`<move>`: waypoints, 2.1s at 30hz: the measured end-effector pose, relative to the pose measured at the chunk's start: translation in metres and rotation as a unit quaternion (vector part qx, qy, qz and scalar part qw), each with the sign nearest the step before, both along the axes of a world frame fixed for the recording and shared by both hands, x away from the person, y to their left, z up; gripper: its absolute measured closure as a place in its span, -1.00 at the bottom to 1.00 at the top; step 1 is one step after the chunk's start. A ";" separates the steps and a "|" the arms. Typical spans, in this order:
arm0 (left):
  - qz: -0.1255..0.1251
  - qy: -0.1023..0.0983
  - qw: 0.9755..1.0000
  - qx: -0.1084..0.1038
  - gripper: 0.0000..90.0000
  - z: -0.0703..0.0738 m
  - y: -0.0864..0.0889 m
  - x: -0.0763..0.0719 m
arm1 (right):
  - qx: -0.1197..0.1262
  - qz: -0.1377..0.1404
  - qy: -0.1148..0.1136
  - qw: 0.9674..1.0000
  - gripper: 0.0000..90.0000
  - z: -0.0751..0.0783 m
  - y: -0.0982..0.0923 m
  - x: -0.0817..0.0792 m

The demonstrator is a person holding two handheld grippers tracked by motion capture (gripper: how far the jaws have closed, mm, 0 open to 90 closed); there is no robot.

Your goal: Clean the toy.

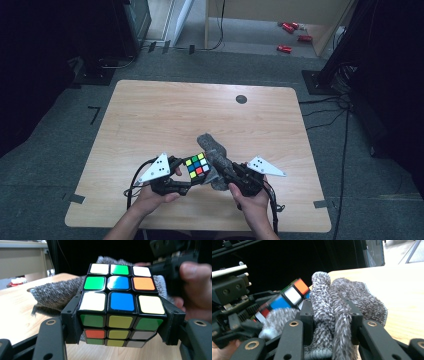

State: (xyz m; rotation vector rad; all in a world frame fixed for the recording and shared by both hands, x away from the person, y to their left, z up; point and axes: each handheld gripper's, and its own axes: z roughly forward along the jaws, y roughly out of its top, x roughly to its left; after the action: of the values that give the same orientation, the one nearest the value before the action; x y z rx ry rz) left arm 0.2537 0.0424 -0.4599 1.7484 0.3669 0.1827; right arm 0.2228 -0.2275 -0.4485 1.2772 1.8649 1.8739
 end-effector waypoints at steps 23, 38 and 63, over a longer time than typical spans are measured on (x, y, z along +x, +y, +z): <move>-0.009 -0.007 1.000 -0.010 -0.24 0.005 -0.001 -0.004 | 0.007 -0.026 0.001 1.000 0.49 -0.002 0.002 -0.002; 0.048 0.020 0.997 -0.051 -0.24 0.007 0.012 0.006 | -0.018 -0.045 -0.017 0.999 0.50 -0.010 -0.001 -0.002; 0.038 0.076 0.992 -0.090 -0.24 0.008 0.013 0.011 | -0.153 -0.004 -0.134 0.979 0.51 -0.024 0.035 -0.010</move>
State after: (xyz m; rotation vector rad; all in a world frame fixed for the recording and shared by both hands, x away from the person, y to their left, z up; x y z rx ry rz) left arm 0.2647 0.0557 -0.4519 1.5752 0.5453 0.0685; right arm 0.2126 -0.1924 -0.4722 0.8843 1.9042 1.5826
